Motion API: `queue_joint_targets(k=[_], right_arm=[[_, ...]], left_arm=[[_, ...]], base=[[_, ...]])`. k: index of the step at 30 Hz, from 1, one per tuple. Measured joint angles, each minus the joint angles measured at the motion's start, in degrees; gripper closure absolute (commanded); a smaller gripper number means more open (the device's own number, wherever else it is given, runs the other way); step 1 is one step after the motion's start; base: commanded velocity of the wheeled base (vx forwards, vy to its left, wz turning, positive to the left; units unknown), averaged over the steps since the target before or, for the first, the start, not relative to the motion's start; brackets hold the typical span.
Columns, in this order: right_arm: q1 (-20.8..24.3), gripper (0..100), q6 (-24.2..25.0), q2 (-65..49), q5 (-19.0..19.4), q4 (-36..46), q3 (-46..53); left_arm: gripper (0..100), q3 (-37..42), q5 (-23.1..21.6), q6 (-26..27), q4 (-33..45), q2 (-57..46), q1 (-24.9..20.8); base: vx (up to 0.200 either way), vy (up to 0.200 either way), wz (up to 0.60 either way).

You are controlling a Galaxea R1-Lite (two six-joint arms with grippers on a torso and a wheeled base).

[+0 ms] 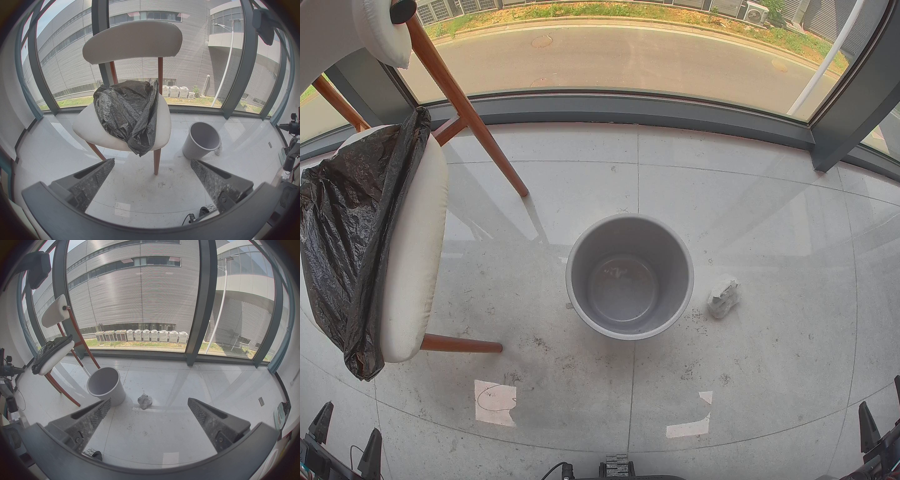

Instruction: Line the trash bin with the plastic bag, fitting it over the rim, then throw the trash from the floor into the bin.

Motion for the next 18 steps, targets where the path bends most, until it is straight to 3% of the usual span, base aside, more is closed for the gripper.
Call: queue_joint_targets(k=[18], right_arm=[[0.0,0,0.0,0.0,0.0,0.02,0.0]], left_arm=[[0,0.0,0.33,0.33,-1.11,0.0,0.0]], base=[[0.0,0.0,0.0]])
